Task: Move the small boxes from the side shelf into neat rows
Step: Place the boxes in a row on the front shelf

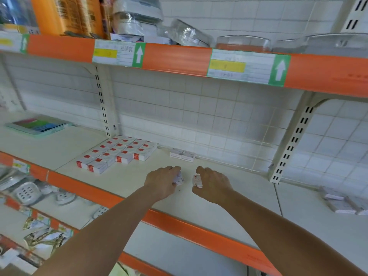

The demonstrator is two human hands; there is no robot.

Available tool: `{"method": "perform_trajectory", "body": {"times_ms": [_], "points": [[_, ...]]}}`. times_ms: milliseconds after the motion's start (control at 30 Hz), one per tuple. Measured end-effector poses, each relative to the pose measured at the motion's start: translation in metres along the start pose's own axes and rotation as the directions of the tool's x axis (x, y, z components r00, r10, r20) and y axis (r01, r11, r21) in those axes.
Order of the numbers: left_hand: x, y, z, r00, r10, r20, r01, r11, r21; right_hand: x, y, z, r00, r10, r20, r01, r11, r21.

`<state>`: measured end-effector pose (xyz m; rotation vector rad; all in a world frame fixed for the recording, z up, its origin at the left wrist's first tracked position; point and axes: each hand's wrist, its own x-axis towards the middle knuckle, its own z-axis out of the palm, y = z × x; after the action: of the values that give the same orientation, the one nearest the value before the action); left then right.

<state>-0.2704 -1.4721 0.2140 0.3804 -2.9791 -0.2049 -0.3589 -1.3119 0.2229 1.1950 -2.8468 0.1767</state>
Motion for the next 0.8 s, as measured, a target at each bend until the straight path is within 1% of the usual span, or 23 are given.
{"method": "perform_trajectory", "body": {"times_ms": [233,467,667,800], "points": [[0.018,-0.018,0.006,0.997,-0.023,0.071,0.025,0.999,-0.030,0.027,-0.005,0.008,0.999,-0.016,0.030,0.016,1.000,0.015],[0.043,-0.043,0.011,0.992,0.009,0.123,0.007,0.992,-0.128,0.050,-0.018,0.017,0.997,0.044,0.060,-0.046,0.999,0.023],[0.068,-0.071,0.013,0.983,0.050,0.174,-0.016,0.982,-0.191,0.074,-0.033,0.026,0.987,0.153,0.043,-0.157,0.984,0.088],[0.087,-0.088,0.013,0.974,0.122,0.191,-0.078,0.972,-0.224,0.092,-0.045,0.032,0.968,0.249,0.024,-0.250,0.960,0.128]]}}
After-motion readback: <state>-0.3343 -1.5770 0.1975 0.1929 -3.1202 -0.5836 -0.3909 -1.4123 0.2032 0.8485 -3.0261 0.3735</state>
